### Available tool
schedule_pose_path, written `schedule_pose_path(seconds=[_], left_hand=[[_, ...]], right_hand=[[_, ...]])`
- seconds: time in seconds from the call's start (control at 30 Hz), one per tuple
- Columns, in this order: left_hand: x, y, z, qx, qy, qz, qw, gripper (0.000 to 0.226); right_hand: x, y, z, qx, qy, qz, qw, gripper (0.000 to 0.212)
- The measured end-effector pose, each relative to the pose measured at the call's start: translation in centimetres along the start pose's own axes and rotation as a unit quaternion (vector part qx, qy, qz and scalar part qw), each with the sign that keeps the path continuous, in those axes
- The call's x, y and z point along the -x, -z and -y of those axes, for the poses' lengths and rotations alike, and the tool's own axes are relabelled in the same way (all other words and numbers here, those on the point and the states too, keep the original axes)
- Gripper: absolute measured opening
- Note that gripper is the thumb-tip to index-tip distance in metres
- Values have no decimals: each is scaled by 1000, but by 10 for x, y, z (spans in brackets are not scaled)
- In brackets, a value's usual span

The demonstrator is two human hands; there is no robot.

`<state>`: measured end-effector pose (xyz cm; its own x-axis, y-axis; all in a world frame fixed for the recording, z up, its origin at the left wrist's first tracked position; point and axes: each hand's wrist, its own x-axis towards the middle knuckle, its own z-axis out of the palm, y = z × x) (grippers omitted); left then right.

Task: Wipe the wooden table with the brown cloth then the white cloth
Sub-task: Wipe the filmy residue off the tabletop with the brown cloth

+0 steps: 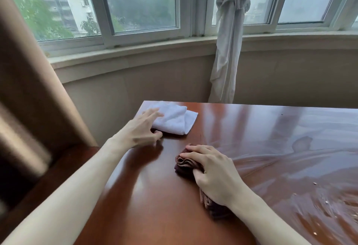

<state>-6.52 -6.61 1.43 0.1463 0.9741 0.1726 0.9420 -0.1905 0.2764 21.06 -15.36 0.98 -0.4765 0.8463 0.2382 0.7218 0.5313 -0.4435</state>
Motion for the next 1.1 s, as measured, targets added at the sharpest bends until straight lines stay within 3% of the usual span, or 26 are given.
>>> schedule_pose_path(seconds=[0.07, 0.13, 0.33, 0.47, 0.67, 0.83, 0.93, 1.1], left_hand=[[-8, -6, -13, -15, -19, 41, 999, 69], [-21, -19, -15, -66, 4, 75, 995, 64], [-66, -37, 6, -110, 94, 37, 989, 58], [-74, -34, 2, -82, 115, 55, 988, 62], [6, -11, -32, -17, 134, -3, 991, 63], [99, -18, -36, -65, 181, 14, 981, 59], [118, -25, -35, -63, 181, -2, 981, 65], [119, -27, -35, -56, 185, -16, 981, 70]], right_hand=[[-2, -1, 0, 1, -1, -3, 1000, 58], [-3, -1, -1, 3, -4, -6, 1000, 59], [-8, -5, -6, -4, -10, -13, 1000, 59], [-33, -4, -12, -8, -28, -5, 1000, 54], [-66, -8, -21, 5, -73, -51, 996, 50], [-13, -14, 3, 38, -54, -58, 996, 51], [11, -7, 6, -9, -42, -27, 999, 52], [-60, 3, -36, 6, -84, -45, 995, 54]])
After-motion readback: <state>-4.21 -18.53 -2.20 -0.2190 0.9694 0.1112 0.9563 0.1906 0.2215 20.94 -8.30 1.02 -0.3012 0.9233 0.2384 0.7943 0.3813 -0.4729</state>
